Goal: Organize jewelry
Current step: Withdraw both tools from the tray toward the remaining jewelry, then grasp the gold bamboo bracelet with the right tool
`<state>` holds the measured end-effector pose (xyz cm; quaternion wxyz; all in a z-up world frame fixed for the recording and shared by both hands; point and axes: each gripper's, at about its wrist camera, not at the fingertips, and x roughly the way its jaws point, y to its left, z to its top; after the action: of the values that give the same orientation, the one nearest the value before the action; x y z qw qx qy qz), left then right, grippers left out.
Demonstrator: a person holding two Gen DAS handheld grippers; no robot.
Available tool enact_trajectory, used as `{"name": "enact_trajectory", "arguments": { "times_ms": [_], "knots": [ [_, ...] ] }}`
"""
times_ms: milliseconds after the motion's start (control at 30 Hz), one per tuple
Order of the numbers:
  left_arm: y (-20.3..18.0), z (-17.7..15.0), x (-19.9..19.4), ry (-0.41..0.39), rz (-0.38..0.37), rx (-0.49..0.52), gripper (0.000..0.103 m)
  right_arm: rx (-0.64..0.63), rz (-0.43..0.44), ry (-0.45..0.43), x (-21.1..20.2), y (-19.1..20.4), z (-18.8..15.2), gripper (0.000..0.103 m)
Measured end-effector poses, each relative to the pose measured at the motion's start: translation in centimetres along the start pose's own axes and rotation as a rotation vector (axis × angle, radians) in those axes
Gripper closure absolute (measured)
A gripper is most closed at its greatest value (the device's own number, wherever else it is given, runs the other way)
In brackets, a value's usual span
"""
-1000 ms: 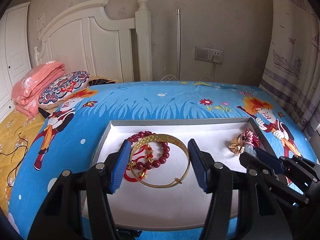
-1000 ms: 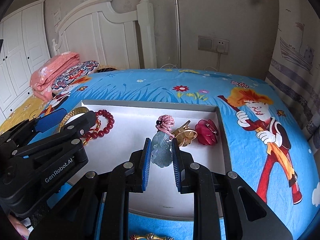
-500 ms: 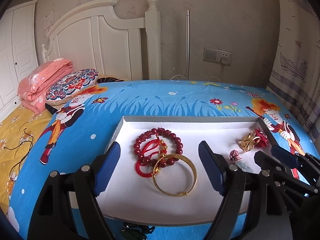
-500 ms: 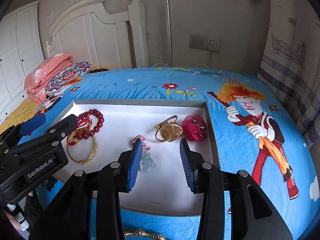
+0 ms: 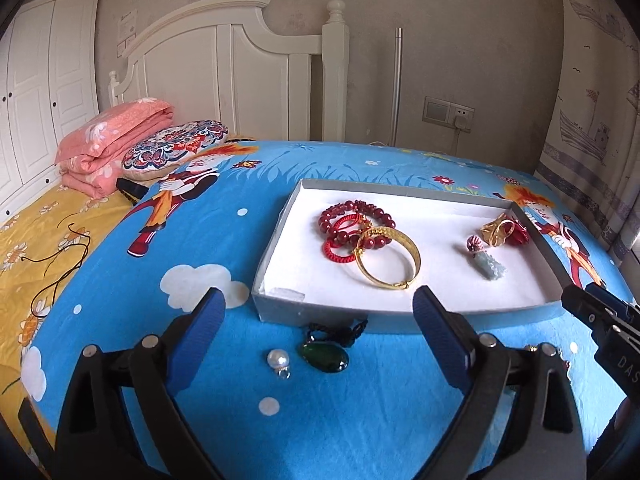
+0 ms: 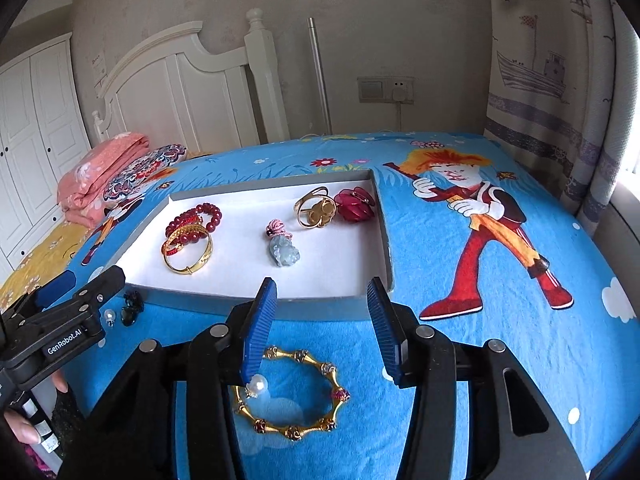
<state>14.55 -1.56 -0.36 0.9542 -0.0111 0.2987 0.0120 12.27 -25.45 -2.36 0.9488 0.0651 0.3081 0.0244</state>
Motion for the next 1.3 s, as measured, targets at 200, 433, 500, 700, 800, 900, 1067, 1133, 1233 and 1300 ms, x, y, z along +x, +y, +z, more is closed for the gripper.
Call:
{"name": "enact_trajectory", "arguments": {
  "times_ms": [200, 433, 500, 700, 800, 900, 1067, 1133, 1233, 1300],
  "knots": [
    [-0.1, -1.5, -2.1, -0.053, 0.027, 0.041, 0.010, -0.003, 0.002, 0.028, -0.8, 0.2, -2.4, 0.050],
    [0.3, -4.6, -3.5, -0.041, 0.003, 0.054, 0.010, -0.063, 0.002, 0.060, -1.0, 1.7, -5.2, 0.040],
    [0.4, -5.6, -3.6, -0.033, -0.004, 0.060, 0.010, -0.066, 0.006, 0.064, -0.9, 1.9, -5.7, 0.035],
    [1.2, -7.2, -3.7, -0.022, -0.011, 0.052, 0.010, -0.036, 0.030, 0.041, -1.6, 1.3, -5.5, 0.033],
    [1.5, -7.4, -3.7, -0.023, -0.011, 0.042, 0.010, -0.029, -0.010, 0.026, -1.8, 0.5, -5.5, 0.033],
    [1.3, -7.5, -3.6, -0.013, -0.022, 0.044, 0.010, 0.003, -0.045, 0.032, -1.5, -0.4, -5.4, 0.040],
    [0.5, -7.7, -3.9, -0.024, -0.032, 0.071, 0.010, -0.011, -0.077, 0.040, -0.9, -0.6, -5.3, 0.056],
    [0.2, -7.8, -4.0, -0.028, -0.041, 0.082, 0.010, -0.012, -0.080, 0.044, -0.6, -0.5, -5.1, 0.061],
    [-0.3, -8.1, -3.9, -0.020, -0.051, 0.102, 0.010, -0.031, -0.096, 0.053, 0.0, 0.0, -4.8, 0.064],
    [-0.4, -8.1, -3.9, -0.017, -0.053, 0.105, 0.010, -0.051, -0.123, 0.054, 0.4, 0.5, -4.6, 0.068]
  ]
}}
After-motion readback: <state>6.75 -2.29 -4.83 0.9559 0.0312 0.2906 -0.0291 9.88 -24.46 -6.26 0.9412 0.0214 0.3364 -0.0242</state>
